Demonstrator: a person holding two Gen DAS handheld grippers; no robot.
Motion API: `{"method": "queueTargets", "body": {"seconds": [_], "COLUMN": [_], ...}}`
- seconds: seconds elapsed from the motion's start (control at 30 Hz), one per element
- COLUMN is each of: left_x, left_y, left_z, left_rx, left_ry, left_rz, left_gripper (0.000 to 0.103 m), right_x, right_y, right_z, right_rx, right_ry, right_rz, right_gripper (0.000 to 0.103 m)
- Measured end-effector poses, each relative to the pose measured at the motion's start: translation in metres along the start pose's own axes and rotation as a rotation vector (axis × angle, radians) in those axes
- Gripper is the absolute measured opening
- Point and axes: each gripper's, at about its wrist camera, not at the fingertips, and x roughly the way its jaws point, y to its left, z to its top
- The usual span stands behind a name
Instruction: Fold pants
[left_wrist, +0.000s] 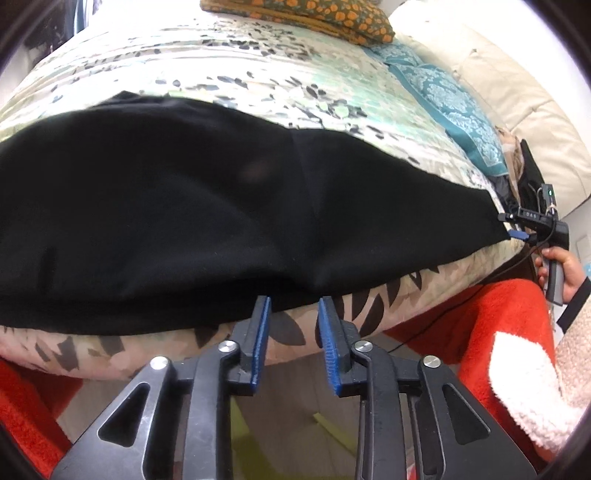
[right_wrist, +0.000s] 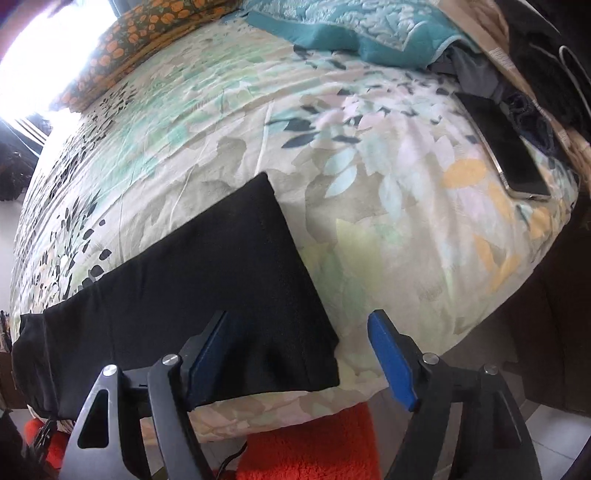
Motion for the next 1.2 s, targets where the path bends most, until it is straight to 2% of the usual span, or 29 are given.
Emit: {"method": "queueTargets", "body": {"seconds": [0.07, 0.13, 0.23, 0.3, 0.33, 0.37, 0.4, 0.43, 0.53, 0.6, 0.7, 0.77, 0.83, 0.93, 1.03, 1.07, 1.1, 1.13, 1.2], "left_x": [-0.021, -0.039, -0.045, -0.035, -0.028, -0.017, -0.008, -0.008, -0.023, -0.030, -0.026, -0.025, -0.027, -0.031, -0.035, -0.035, -0.034, -0.033, -0.035], "left_y": [0.012, 0.038, 0.094, 0.138, 0.159, 0.179, 0.194, 0.202, 0.193, 0.191, 0.189, 0.190, 0.190, 0.195, 0.201, 0.202, 0.201, 0.200, 0.203], "left_z": [0.012, 0.034, 0.071, 0.085, 0.086, 0.083, 0.074, 0.060, 0.028, 0.021, 0.021, 0.021, 0.019, 0.017, 0.014, 0.014, 0.014, 0.014, 0.015], "left_rx": [-0.019, -0.056, -0.110, -0.157, -0.187, -0.221, -0.253, -0.265, -0.191, -0.182, -0.198, -0.181, -0.160, -0.178, -0.193, -0.194, -0.193, -0.190, -0.183], "left_ry": [-0.095, -0.211, -0.313, -0.294, -0.242, -0.138, -0.039, 0.001, 0.006, -0.007, -0.025, -0.032, -0.034, -0.041, -0.044, -0.044, -0.044, -0.043, -0.041], "left_rz": [0.014, 0.070, 0.222, 0.365, 0.403, 0.432, 0.432, 0.418, 0.427, 0.427, 0.416, 0.422, 0.426, 0.397, 0.366, 0.361, 0.362, 0.363, 0.365], "left_gripper": [0.057, 0.069, 0.070, 0.066, 0.056, 0.037, 0.028, 0.024, 0.024, 0.026, 0.026, 0.026, 0.026, 0.027, 0.027, 0.027, 0.027, 0.027, 0.027], "right_x": [-0.023, -0.044, -0.067, -0.076, -0.078, -0.078, -0.078, -0.077, -0.070, -0.056, -0.013, 0.022, 0.051, 0.095, 0.128, 0.134, 0.136, 0.139, 0.146], "right_y": [0.008, 0.027, 0.073, 0.115, 0.138, 0.164, 0.190, 0.216, 0.305, 0.371, 0.478, 0.539, 0.590, 0.645, 0.680, 0.688, 0.694, 0.699, 0.703], "right_z": [-0.002, -0.005, -0.007, -0.009, -0.010, -0.014, -0.017, -0.019, -0.028, -0.034, -0.040, -0.040, -0.038, -0.035, -0.047, -0.052, -0.056, -0.059, -0.060], "right_rx": [-0.043, -0.105, -0.176, -0.223, -0.243, -0.260, -0.281, -0.306, -0.426, -0.517, -0.616, -0.615, -0.622, -0.645, -0.676, -0.716, -0.761, -0.795, -0.806], "right_ry": [-0.079, -0.135, -0.164, -0.166, -0.163, -0.155, -0.140, -0.119, -0.037, 0.039, 0.210, 0.315, 0.369, 0.480, 0.687, 0.721, 0.709, 0.694, 0.652], "right_rz": [-0.043, -0.032, 0.064, 0.155, 0.199, 0.246, 0.296, 0.346, 0.513, 0.614, 0.744, 0.771, 0.754, 0.727, 0.748, 0.734, 0.692, 0.646, 0.583], "right_gripper": [0.076, 0.076, 0.076, 0.076, 0.076, 0.077, 0.077, 0.077, 0.079, 0.079, 0.079, 0.079, 0.079, 0.076, 0.053, 0.040, 0.018, 0.010, 0.010]}}
